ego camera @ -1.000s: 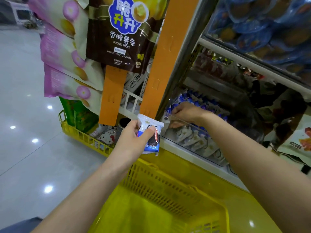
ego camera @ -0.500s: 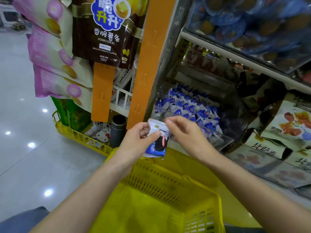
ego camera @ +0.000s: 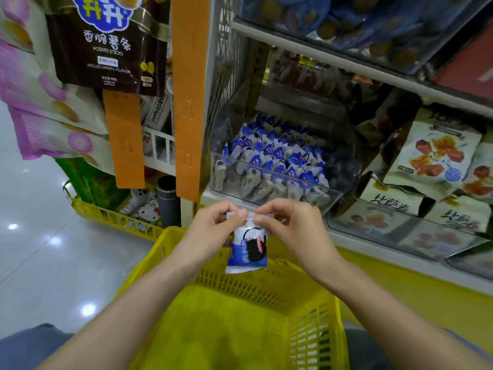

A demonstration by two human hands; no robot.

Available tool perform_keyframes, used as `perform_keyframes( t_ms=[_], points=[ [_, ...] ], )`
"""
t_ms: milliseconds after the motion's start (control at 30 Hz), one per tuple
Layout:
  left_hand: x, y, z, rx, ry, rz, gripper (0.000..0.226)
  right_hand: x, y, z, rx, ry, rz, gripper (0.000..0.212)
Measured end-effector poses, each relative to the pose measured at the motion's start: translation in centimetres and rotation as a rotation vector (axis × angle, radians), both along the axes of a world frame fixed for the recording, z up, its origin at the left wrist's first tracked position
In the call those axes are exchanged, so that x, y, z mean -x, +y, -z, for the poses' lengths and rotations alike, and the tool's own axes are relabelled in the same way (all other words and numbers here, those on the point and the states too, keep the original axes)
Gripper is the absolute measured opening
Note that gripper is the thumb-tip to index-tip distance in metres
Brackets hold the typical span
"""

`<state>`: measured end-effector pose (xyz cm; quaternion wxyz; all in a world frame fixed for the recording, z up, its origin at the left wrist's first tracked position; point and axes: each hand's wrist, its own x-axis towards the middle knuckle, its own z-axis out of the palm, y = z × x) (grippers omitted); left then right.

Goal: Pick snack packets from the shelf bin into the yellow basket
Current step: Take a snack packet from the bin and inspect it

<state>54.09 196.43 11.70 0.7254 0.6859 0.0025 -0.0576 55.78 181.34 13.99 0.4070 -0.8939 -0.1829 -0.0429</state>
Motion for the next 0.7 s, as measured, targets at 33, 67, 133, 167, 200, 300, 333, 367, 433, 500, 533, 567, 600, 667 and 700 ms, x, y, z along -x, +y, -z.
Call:
perform_keyframes(
  t_ms=[33,67,133,167,200,300,333,367,433,500,533,567,600,667,700],
  points=[
    [0.0,-0.2,0.0,0.029,0.029,-0.006,0.022,0.2,-0.1,0.0,0.064,-0.098,-0.017,0.004],
    [0.0,-0.3,0.0,0.057,0.054,-0.008,0.022,0.2,-0.3,0.1,0.119,-0.183,-0.035,0.005],
    [-0.1,-0.4,0.1,0.090,0.090,0.014,0.019,0.3,-0.5,0.1,0.155,-0.253,-0.029,0.005],
    [-0.2,-0.4,0.1,0.084,0.106,0.036,0.021,0.1,-0.7,0.1,0.124,-0.235,0.000,0.004],
    [-0.2,-0.4,0.1,0.062,0.124,0.056,0.025,-0.1,-0.9,0.0,0.059,-0.193,0.047,0.005],
    [0.0,-0.4,0.3,0.015,0.140,0.056,0.031,-0.8,-1.5,-0.3,-0.298,0.088,0.219,0.014],
    [0.1,-0.4,0.3,0.021,0.131,0.031,0.030,-1.0,-1.6,-0.3,-0.415,0.203,0.245,0.015],
    [0.1,-0.3,0.3,0.029,0.119,-0.004,0.028,-1.0,-1.7,-0.4,-0.511,0.306,0.253,0.013],
    [0.0,-0.1,0.3,0.020,0.092,-0.079,0.024,-0.8,-1.8,-0.4,-0.581,0.459,0.211,0.007],
    [-0.2,0.1,0.4,-0.043,0.044,-0.146,0.020,-0.5,-2.1,-0.1,-0.456,0.525,0.134,0.025],
    [-0.2,0.1,0.4,-0.075,0.011,-0.166,0.018,-0.3,-2.1,0.1,-0.368,0.534,0.093,0.033],
    [-0.1,0.0,0.3,-0.095,-0.019,-0.171,0.016,-0.1,-2.0,0.1,-0.297,0.531,0.062,0.036],
    [0.0,-0.1,0.2,-0.104,-0.042,-0.163,0.015,0.1,-1.9,0.1,-0.255,0.517,0.041,0.033],
    [0.2,-0.4,0.2,-0.091,-0.068,-0.143,0.015,0.3,-1.7,0.2,-0.209,0.471,0.041,0.021],
    [0.2,-0.5,0.2,-0.065,-0.070,-0.145,0.014,0.3,-1.6,0.2,-0.219,0.463,0.053,0.015]
  ],
)
